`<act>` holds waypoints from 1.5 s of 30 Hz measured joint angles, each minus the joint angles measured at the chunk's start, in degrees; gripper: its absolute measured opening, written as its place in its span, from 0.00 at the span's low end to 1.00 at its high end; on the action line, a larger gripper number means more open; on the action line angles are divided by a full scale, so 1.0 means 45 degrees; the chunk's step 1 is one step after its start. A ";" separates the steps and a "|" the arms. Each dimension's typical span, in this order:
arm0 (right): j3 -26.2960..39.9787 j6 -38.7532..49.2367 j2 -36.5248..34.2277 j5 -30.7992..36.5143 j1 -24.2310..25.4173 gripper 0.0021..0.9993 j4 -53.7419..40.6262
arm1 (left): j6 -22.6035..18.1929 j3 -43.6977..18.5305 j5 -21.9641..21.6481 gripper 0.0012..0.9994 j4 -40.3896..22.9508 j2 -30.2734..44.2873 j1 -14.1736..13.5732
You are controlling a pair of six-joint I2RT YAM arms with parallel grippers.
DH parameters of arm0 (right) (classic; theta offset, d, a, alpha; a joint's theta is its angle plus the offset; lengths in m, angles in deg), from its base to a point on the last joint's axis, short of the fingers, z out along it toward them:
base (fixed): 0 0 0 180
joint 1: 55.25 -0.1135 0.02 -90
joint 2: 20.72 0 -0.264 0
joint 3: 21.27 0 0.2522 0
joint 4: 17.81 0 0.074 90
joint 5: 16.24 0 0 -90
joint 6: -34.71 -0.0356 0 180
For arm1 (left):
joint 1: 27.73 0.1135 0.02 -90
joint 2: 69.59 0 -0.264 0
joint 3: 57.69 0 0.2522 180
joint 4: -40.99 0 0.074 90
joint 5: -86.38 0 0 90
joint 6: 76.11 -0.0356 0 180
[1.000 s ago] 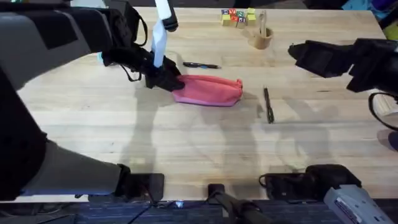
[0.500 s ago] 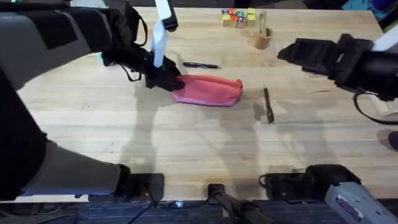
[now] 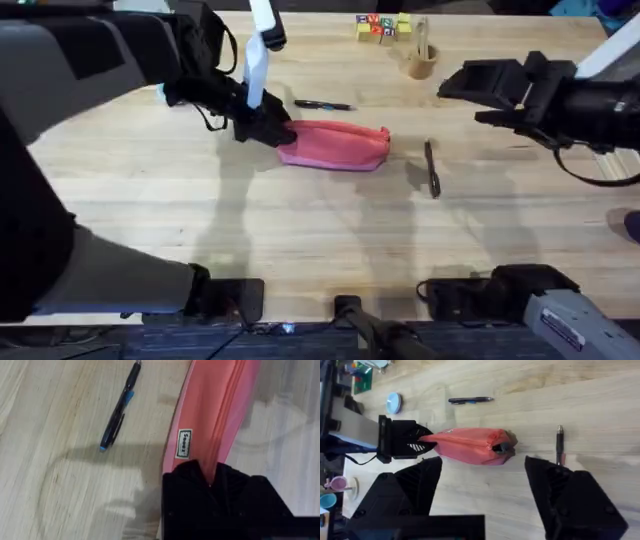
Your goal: Unzip the bag, pick up the pens from the table one at a time and place them inside, then zip the bag closed.
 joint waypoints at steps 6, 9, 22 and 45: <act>0.0000 -0.0001 0.0000 0.0005 0.0000 1.00 -0.0044 | -0.0004 0.0000 0.0000 0.04 0.0000 0.0000 0.0000; 0.0000 -0.0005 -0.0004 0.0004 0.0000 1.00 -0.0044 | 0.0000 0.0000 0.0000 0.04 0.0000 0.0000 0.0000; 0.0000 -0.0044 -0.1716 0.0005 0.0000 1.00 0.0411 | 0.0000 0.0000 0.0000 0.04 0.0004 0.0000 0.0000; 0.0000 -0.0714 -0.5239 0.0005 -0.1051 1.00 0.2350 | 0.0000 0.0000 0.0000 0.04 0.0005 0.0000 0.0000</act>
